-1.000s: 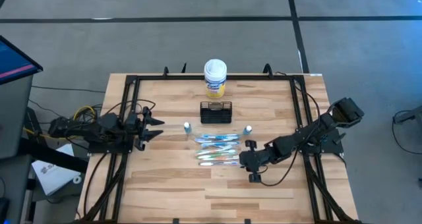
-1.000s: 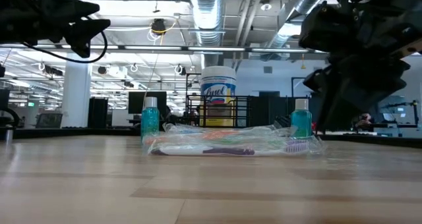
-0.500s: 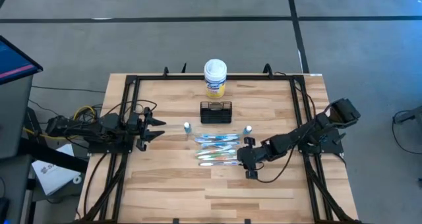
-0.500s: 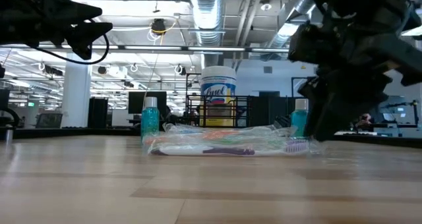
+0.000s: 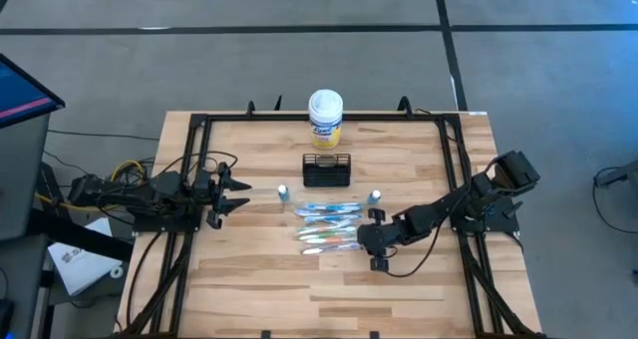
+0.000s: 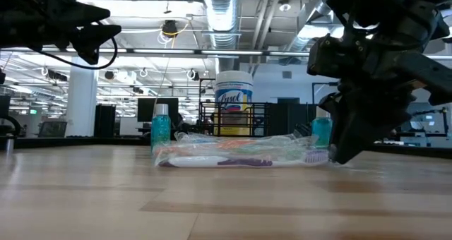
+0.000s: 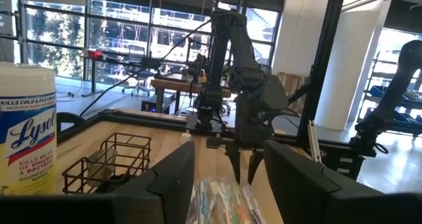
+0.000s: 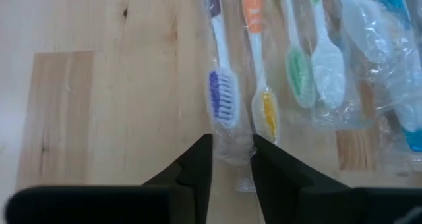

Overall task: Pick & Place toothbrushing station
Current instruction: Put the violet toothbrush into the black wire organizer

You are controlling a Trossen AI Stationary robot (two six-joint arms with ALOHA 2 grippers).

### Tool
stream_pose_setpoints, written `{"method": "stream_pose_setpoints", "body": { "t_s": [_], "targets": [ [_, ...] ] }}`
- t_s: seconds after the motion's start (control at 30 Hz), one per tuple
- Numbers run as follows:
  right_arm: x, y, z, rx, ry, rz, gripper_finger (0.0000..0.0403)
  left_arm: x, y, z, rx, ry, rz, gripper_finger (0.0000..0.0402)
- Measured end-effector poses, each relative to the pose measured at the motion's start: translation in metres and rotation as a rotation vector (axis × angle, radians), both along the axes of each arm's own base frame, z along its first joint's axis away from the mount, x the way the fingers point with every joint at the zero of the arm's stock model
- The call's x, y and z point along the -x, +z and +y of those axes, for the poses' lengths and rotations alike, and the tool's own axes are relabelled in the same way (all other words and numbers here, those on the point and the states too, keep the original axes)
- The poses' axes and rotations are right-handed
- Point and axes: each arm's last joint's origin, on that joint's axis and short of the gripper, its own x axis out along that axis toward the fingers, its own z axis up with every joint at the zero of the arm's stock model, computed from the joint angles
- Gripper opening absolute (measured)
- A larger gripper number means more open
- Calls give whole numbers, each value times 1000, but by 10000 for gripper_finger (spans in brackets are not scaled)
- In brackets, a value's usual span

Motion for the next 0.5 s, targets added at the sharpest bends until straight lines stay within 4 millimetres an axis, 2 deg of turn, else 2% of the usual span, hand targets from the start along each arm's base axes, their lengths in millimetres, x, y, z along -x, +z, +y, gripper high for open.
{"method": "stream_pose_setpoints", "body": {
  "t_s": [0.23,0.37,0.5],
  "targets": [
    [0,0,0,-14,9,2,7,0,0,0,0,0,-2,177],
    [-1,2,1,-23,15,8,6,0,0,0,0,0,-4,177],
    [-8,12,4,-9,36,16,3,0,1,0,1,0,-9,177]
  ]
}}
